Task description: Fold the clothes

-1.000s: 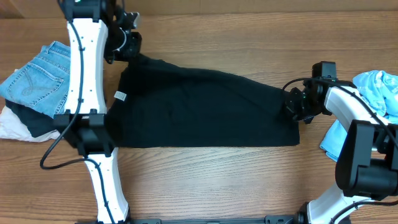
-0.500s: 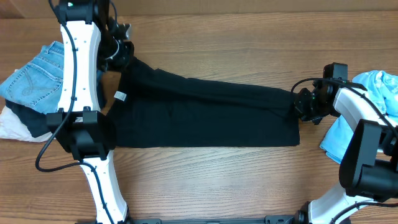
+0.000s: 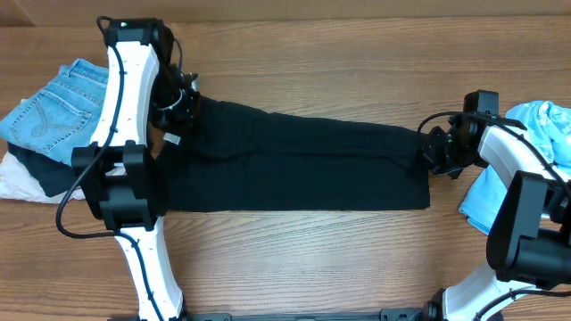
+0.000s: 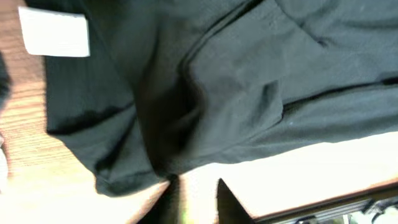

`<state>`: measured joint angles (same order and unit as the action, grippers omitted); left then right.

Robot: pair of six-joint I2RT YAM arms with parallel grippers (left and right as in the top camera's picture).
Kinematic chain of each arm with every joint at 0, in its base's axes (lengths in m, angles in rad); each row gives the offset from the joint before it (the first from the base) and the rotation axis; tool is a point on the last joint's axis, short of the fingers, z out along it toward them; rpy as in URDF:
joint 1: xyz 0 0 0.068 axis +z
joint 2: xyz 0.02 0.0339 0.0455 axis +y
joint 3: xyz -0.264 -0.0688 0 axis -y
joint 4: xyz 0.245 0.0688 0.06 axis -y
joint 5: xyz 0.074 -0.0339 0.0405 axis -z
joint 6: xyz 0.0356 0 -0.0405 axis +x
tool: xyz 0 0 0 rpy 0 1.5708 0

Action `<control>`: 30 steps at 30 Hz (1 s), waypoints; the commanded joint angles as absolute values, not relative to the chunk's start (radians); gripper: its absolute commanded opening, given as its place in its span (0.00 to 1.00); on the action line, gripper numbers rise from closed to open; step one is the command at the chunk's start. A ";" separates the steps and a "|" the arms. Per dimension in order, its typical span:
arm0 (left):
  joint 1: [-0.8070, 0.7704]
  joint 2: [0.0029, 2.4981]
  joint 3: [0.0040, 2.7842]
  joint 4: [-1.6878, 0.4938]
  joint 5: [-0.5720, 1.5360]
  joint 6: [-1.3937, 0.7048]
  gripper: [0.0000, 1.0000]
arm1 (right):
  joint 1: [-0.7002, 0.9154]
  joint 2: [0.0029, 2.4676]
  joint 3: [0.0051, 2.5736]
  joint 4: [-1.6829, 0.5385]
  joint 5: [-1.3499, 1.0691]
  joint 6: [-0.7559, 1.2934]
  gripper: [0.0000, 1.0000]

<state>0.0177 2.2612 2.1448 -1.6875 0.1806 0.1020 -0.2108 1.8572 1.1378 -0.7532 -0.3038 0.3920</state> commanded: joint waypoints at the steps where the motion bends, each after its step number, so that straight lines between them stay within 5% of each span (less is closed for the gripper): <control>1: 0.009 2.183 2.110 -1.691 0.176 0.088 0.40 | -0.216 1.864 1.140 -0.756 -0.297 0.389 0.04; 4: 0.011 2.172 2.110 -1.690 0.175 0.081 0.36 | -0.216 1.864 1.140 -0.762 -0.297 0.389 0.04; 9: 0.020 2.146 2.110 -1.689 0.172 0.082 0.53 | -0.216 1.864 1.140 -0.773 -0.297 0.389 0.04; 12: 0.009 2.157 2.108 -1.655 0.180 0.082 0.53 | -0.216 1.864 1.140 -0.775 -0.297 0.390 0.11; 16: -0.031 2.181 2.100 -1.565 0.180 0.082 0.54 | -0.216 1.864 1.140 -0.778 -0.297 0.390 0.64; 20: -0.085 2.188 2.070 -1.459 0.176 0.083 0.63 | -0.216 1.864 1.140 -0.791 -0.297 0.390 0.88; 30: -0.148 2.188 1.808 -1.143 0.146 0.090 0.68 | -0.233 1.818 1.141 -0.760 -0.460 0.295 0.85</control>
<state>-0.1577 2.1815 1.8690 -1.1954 0.1684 0.0811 -0.2176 1.8572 1.1378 -0.7723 -0.3508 0.3584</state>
